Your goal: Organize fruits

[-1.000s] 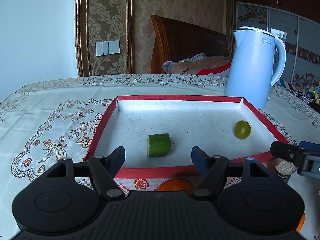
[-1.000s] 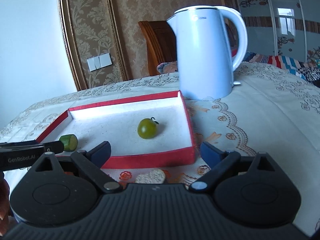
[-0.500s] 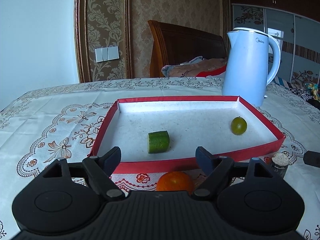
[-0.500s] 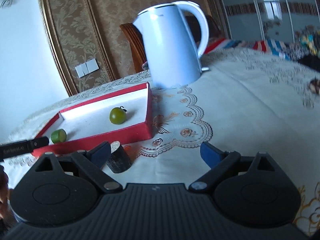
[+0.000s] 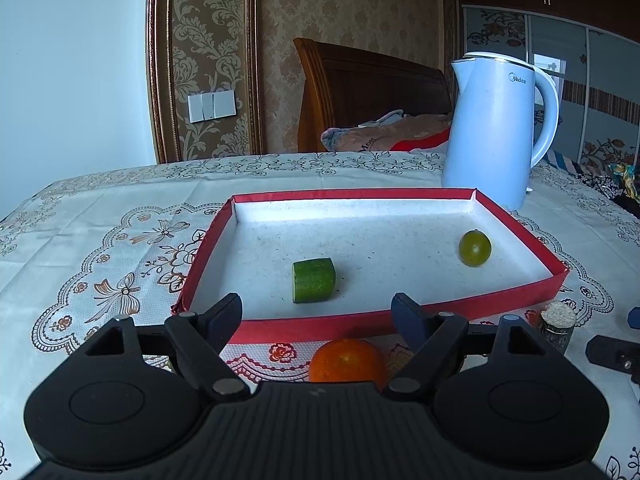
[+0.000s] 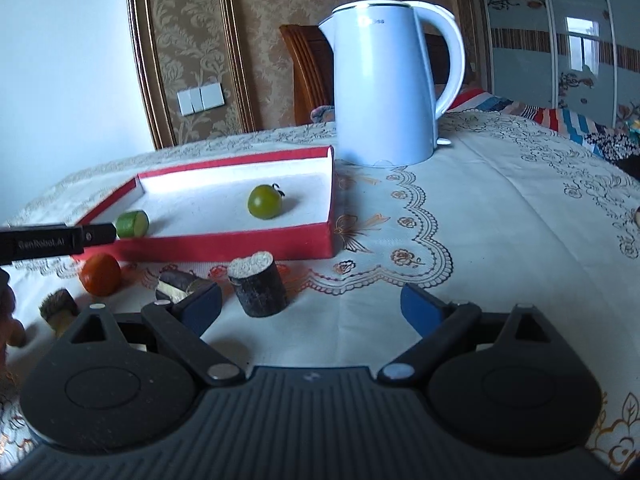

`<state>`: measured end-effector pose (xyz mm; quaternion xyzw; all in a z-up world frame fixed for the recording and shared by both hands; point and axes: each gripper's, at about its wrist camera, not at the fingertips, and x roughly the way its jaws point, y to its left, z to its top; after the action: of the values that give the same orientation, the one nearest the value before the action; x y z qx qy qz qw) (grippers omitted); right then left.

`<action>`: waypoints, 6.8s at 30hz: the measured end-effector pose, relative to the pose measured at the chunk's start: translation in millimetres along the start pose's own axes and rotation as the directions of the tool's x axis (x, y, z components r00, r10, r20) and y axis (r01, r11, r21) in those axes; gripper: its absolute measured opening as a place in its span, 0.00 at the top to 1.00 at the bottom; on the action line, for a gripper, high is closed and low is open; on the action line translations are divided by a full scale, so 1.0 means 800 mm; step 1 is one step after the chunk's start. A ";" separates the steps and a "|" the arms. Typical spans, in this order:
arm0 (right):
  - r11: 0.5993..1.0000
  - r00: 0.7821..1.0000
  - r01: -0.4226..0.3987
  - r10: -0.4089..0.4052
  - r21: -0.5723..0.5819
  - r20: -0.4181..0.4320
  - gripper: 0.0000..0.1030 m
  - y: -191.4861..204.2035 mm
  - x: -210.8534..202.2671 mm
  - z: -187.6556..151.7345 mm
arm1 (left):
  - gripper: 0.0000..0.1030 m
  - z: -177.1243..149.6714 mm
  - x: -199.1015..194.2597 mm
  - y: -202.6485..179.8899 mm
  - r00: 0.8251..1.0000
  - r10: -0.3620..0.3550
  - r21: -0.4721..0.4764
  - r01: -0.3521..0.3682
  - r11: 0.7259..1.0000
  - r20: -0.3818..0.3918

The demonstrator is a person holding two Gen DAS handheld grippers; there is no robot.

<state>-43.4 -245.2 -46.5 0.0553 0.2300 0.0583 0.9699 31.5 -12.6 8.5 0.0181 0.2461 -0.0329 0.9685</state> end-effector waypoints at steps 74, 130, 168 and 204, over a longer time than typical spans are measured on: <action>0.993 0.991 0.044 -0.057 -0.107 -0.118 0.39 0.037 0.057 0.012 | 0.57 -0.092 -0.095 0.056 0.993 -0.002 0.063 0.010 0.998 -0.121; 0.994 0.996 0.082 -0.080 -0.069 0.035 0.70 0.031 0.034 0.032 | 0.74 0.005 -0.052 0.028 0.997 -0.052 0.012 0.053 0.999 -0.054; 0.992 0.988 0.082 -0.093 -0.095 -0.123 0.71 0.064 0.168 0.087 | 0.74 0.070 0.111 0.012 0.990 0.126 -0.026 -0.127 0.992 -0.061; 0.987 0.987 0.120 -0.131 -0.103 -0.097 0.71 0.066 0.177 0.089 | 0.74 0.049 0.120 0.030 0.981 0.026 -0.092 -0.045 0.995 -0.190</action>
<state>109.9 -179.2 -38.7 -0.0097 0.2799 0.0109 0.9599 135.8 4.2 -2.4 -0.0212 0.3376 -0.0018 0.9411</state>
